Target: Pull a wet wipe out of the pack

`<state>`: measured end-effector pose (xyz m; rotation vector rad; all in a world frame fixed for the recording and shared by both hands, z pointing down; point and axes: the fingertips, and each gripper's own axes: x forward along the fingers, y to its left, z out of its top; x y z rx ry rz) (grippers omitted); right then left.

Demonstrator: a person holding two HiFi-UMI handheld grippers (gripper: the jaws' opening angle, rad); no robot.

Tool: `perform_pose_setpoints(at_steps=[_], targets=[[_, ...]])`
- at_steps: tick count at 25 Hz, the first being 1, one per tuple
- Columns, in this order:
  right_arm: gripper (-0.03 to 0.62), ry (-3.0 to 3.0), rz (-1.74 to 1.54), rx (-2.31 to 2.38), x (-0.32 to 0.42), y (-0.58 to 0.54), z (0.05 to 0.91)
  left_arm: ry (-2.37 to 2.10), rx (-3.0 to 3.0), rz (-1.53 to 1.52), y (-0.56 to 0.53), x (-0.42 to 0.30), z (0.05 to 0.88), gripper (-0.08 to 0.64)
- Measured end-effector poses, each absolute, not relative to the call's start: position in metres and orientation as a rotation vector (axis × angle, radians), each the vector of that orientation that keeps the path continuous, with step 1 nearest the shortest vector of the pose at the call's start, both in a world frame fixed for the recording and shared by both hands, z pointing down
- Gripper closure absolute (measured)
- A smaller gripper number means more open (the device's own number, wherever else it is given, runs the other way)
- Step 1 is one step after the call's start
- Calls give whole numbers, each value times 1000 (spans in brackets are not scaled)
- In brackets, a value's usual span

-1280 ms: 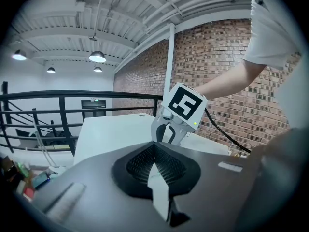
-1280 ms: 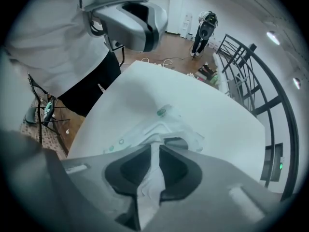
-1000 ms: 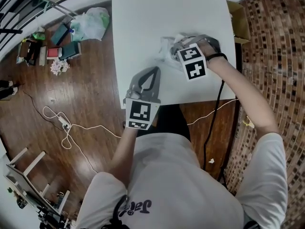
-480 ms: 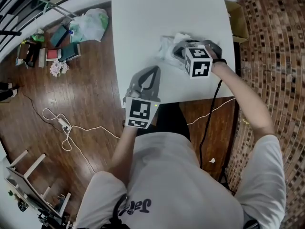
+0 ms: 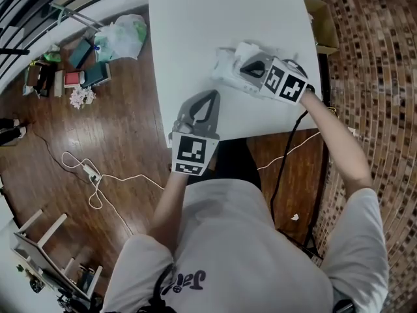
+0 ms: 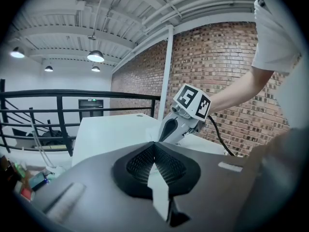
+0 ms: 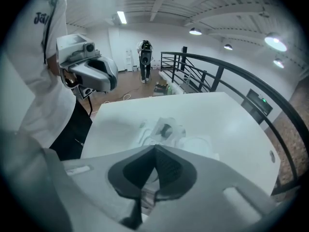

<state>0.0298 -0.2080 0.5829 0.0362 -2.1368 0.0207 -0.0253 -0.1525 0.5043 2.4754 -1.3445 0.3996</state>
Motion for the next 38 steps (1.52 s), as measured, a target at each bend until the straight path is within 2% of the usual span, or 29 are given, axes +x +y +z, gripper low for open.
perform_pose_setpoints(at_steps=[12, 17, 18, 20, 21, 24, 25, 26, 27, 38], targets=[[607, -2315, 187, 198, 39, -217, 539, -1317, 2498, 391, -159, -15, 502, 546], [605, -2198, 47, 87, 33, -213, 529, -1311, 2504, 387, -162, -12, 500, 546], [593, -2162, 47, 60, 33, -208, 536, -1309, 2506, 385, -162, -11, 500, 546], [460, -2107, 59, 35, 33, -202, 553, -1303, 2511, 383, -162, -8, 498, 546], [436, -2087, 52, 39, 33, -203, 560, -1300, 2513, 384, -163, -8, 498, 546], [443, -2051, 17, 48, 30, -209, 574, -1300, 2512, 389, -163, -9, 499, 546], [492, -2054, 8, 53, 28, -211, 575, -1303, 2509, 390, -163, -11, 500, 546], [574, -2060, -4, 58, 25, -213, 574, -1307, 2505, 392, -163, -13, 501, 546], [600, -2065, -14, 57, 24, -214, 574, -1310, 2502, 394, -163, -14, 502, 546], [603, -2116, 100, 52, 33, -202, 555, -1310, 2509, 385, -167, -16, 497, 546]])
